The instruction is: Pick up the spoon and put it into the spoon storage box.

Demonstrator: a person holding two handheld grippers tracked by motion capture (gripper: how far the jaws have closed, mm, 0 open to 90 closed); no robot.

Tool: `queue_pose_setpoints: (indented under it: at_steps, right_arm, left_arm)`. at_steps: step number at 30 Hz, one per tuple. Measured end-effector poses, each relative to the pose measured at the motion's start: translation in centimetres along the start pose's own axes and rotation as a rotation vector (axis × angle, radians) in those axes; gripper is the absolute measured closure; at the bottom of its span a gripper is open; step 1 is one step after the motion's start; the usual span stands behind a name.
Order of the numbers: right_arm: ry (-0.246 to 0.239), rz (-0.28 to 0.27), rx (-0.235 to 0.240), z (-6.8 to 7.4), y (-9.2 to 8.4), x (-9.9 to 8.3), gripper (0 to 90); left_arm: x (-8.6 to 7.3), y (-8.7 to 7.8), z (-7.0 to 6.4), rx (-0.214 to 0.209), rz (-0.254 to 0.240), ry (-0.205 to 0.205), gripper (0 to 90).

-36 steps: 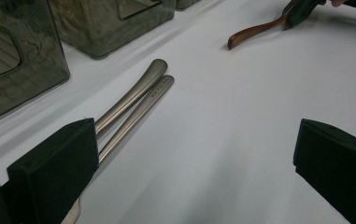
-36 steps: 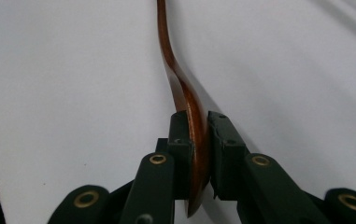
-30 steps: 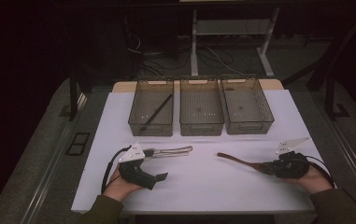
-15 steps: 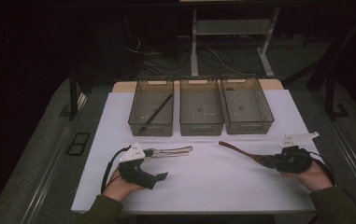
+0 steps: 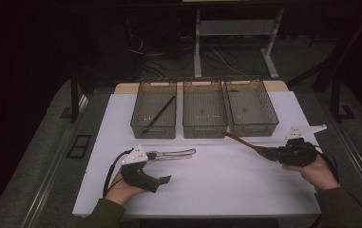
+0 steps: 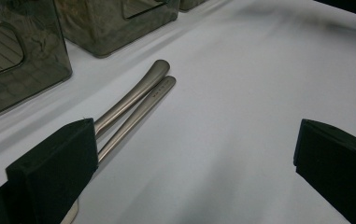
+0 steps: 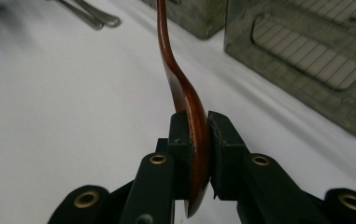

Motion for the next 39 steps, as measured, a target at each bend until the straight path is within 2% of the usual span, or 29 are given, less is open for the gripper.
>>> queue_pose_setpoints:
  at_steps: [8,17,29,39]
  right_arm:
    - [0.002,-0.042,-0.001,-0.1,0.1,2.1,79.1]
    - [0.019,-0.074,-0.023,-0.2,0.5,5.0,79.2]
    - [0.027,-0.091,-0.031,0.0,2.2,7.6,79.1]
    - [0.017,-0.114,-0.048,0.2,4.2,11.2,79.1]
  left_arm:
    - [-0.1,0.1,-0.1,-0.003,0.009,0.013,0.0]
    - [-0.1,0.2,-0.2,-0.005,0.006,0.015,0.0]
    - [0.1,0.2,-0.2,-0.006,-0.006,0.020,0.0]
    - [0.2,0.1,-0.2,-0.004,-0.014,0.025,0.0]
Point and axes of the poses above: each handheld gripper's, and its own axes: y roughly forward along the jaws, x roughly out of its top, z roughly to its left, the point moved 10 cm from there along y, roughly forward along the jaws, and after that the axes turned 7 degrees about y, right-handed, at the moved point
